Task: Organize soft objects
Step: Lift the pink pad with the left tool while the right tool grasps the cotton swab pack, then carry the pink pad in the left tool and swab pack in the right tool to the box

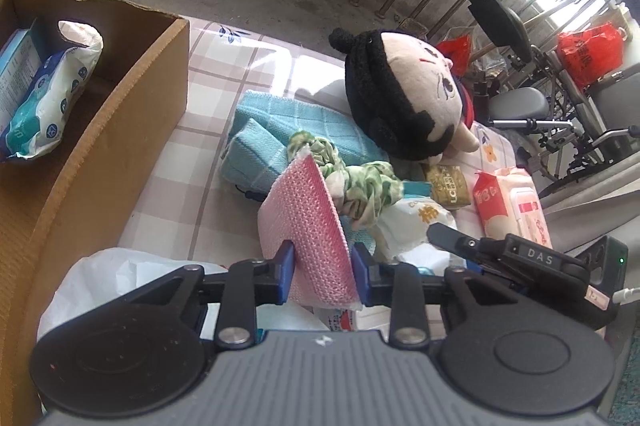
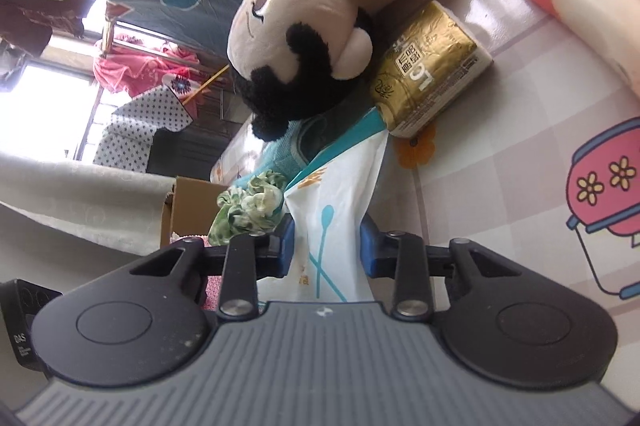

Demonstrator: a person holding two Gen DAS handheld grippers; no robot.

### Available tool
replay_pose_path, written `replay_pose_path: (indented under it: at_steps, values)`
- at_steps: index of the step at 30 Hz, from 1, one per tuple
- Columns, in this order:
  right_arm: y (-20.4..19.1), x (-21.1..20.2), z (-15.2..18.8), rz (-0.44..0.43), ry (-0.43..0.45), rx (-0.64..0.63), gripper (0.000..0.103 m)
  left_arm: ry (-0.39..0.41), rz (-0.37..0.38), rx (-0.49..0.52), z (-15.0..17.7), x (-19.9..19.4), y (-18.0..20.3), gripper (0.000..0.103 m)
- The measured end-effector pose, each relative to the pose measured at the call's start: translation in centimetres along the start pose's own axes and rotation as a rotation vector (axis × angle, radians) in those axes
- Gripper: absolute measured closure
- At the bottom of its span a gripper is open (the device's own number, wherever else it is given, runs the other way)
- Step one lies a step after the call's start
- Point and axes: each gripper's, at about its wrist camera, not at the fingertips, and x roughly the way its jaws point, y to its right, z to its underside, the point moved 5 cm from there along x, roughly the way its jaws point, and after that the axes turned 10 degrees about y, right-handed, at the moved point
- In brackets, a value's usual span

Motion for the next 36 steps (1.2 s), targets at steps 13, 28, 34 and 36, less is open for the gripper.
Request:
replay_pose_path:
  at_steps: [13,28,34,36]
  values:
    - [-6.3,-5.7,-1.2,-0.058,0.098,-0.065,0.074,0.167,0.095,-0.043,-2.2,-6.1,-1.2,0.074]
    - [-20.0,-3.3,4.1,-0.194,-0.026,-0.207,0.075,0.376,0.048,-0.128,-3.5,-17.9,-10.0,0.074]
    - [-26.1,0.1,7.8,-0.252,-0.135,-0.271,0.075,0.427,-0.020,-0.169,-3.6,-21.1,-14.3,0.074]
    - [-28.1,1.6,9.3,-0.250,-0.171,-0.302,0.075,0.422,-0.047,-0.189,-3.6,-21.3,-16.1,0.074]
